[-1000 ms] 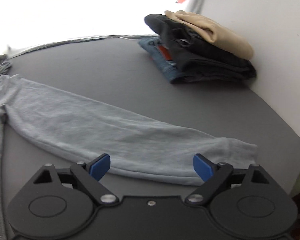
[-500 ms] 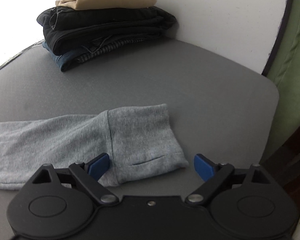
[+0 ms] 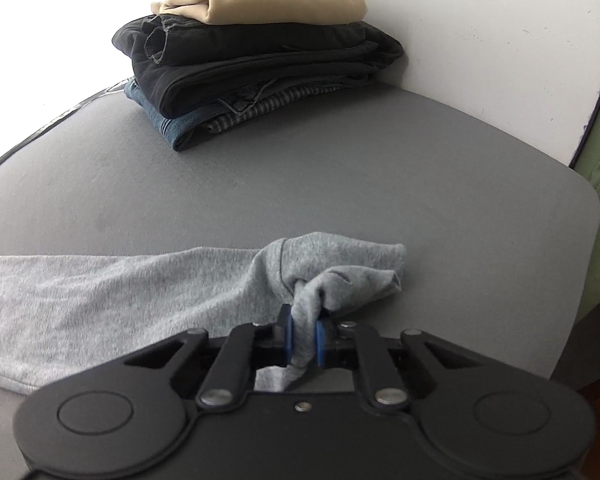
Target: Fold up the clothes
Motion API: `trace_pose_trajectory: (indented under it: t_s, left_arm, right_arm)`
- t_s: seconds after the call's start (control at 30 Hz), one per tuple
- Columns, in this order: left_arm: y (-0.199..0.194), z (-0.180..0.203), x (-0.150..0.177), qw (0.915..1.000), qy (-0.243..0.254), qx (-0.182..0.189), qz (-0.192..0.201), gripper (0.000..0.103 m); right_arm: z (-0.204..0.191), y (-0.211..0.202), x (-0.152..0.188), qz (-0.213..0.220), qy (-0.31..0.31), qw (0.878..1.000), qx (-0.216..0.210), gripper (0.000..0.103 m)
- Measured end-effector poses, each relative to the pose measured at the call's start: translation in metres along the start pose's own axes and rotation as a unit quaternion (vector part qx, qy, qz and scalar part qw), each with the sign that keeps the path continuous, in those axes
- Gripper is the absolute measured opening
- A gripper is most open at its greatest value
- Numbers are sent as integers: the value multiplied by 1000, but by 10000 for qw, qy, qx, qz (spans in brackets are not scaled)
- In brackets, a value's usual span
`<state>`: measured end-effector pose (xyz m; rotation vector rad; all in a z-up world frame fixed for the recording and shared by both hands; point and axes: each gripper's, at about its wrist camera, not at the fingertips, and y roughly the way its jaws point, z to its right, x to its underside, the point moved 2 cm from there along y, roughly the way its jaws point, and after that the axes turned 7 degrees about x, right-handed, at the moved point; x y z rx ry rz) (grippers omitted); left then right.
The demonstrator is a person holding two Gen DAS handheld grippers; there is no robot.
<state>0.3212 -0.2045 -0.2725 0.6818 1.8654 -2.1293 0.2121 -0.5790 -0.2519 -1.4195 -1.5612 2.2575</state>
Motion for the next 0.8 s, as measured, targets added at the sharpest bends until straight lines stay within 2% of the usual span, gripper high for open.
trace_pose_trajectory:
  t_s: [0.1,0.2,0.37,0.5,0.6,0.67,0.73,0.8]
  left_arm:
    - [-6,-12,-3,9996,-178,217,23,103]
    - [-29,-42,-3,9972,-589,279,360,103]
    - [-80,-122,0,9881,-1198,116,962,103]
    - [-125,-201,13,9728,-1811,-122,1437,103]
    - [-155,-264,24,9578,-2290,-177,1729,103]
    - [-167,-301,34,9470,-2603,-142,1878,103]
    - [-179,-338,45,9351,-2910,-101,2018,103]
    - [-185,-373,57,9238,-3194,-227,2101,103]
  right_arm:
    - [-8,-14,-11,165,-16,9999,-10,10]
    - [-30,-37,-28,381,9,9990,-248,10]
    - [-129,-89,-52,963,-274,9912,-862,9]
    - [-214,-133,-68,1427,-542,9781,-1417,9]
    - [-311,-192,-54,1771,-1051,9513,-2295,9]
    - [-373,-235,-30,1925,-1478,9249,-2926,9]
    - [-432,-280,3,1979,-1900,8927,-3575,9]
    - [-485,-323,47,2058,-2448,8488,-4209,9]
